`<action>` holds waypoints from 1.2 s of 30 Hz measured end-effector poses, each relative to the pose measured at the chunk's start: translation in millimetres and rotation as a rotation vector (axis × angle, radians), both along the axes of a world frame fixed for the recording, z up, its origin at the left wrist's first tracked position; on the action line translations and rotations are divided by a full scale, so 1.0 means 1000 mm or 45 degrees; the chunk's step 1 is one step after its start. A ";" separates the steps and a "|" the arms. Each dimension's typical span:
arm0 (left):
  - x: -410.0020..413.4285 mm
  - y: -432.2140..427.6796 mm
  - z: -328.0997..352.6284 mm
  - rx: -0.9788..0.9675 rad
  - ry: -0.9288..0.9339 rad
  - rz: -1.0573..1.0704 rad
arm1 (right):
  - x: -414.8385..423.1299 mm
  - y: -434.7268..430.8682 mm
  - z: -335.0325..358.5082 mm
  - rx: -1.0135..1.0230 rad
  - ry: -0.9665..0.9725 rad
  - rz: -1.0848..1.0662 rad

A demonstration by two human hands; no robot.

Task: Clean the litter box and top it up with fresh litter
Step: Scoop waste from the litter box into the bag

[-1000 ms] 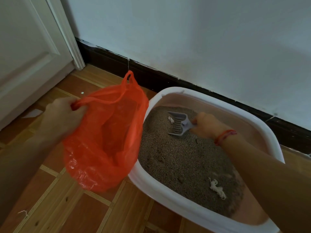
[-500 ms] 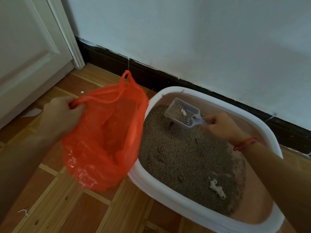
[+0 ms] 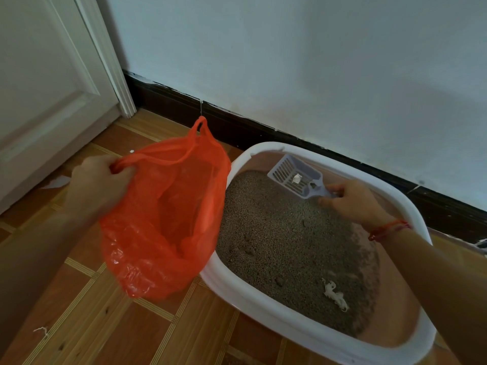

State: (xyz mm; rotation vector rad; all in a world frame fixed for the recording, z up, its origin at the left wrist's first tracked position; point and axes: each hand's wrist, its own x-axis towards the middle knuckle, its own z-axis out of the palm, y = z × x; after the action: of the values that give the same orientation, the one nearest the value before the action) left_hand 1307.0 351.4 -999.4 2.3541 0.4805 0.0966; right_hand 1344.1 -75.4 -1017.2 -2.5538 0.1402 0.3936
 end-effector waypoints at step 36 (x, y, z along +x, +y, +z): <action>-0.001 -0.003 0.002 -0.109 0.094 0.029 | -0.017 0.064 0.067 0.456 0.013 0.251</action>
State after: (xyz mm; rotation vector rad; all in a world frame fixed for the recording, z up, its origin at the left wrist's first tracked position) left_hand 1306.0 348.1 -997.9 2.2750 0.5374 -0.0004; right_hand 1326.7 -11.5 -950.4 -2.2166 -0.1667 0.4613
